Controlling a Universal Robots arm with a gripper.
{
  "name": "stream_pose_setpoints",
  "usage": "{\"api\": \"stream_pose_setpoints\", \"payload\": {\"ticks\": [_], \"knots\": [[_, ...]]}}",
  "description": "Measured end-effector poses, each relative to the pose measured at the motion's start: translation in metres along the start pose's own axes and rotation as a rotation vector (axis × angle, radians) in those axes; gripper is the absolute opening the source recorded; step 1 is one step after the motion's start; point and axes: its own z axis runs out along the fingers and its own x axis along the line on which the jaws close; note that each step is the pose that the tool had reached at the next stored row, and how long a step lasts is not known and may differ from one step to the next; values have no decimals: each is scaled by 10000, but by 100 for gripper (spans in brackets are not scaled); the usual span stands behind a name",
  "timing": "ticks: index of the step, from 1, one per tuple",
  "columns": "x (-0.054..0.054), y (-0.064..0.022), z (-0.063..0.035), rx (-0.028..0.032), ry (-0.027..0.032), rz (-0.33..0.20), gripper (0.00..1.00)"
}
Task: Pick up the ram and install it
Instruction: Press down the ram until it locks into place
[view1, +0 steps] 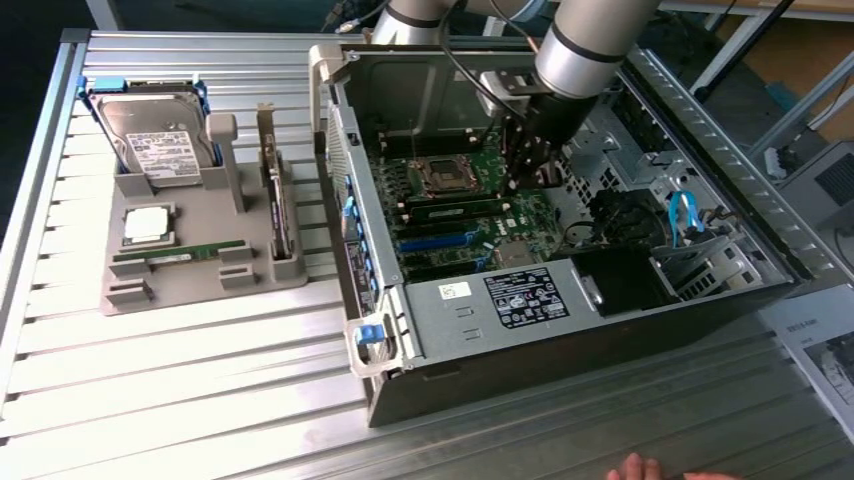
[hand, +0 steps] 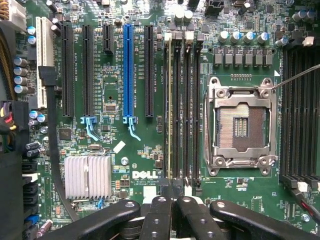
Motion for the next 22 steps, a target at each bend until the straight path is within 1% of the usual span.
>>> {"api": "stream_pose_setpoints", "payload": {"ticks": [4, 12, 15, 17, 22], "knots": [[-5, 0, 0, 0, 1, -1, 10], [-4, -2, 65, 0, 0, -1, 10], [-4, -2, 67, 0, 2, -1, 10], [-35, -2, 69, 1, 0, -1, 10], [-40, -2, 85, 1, 0, -1, 10]]}}
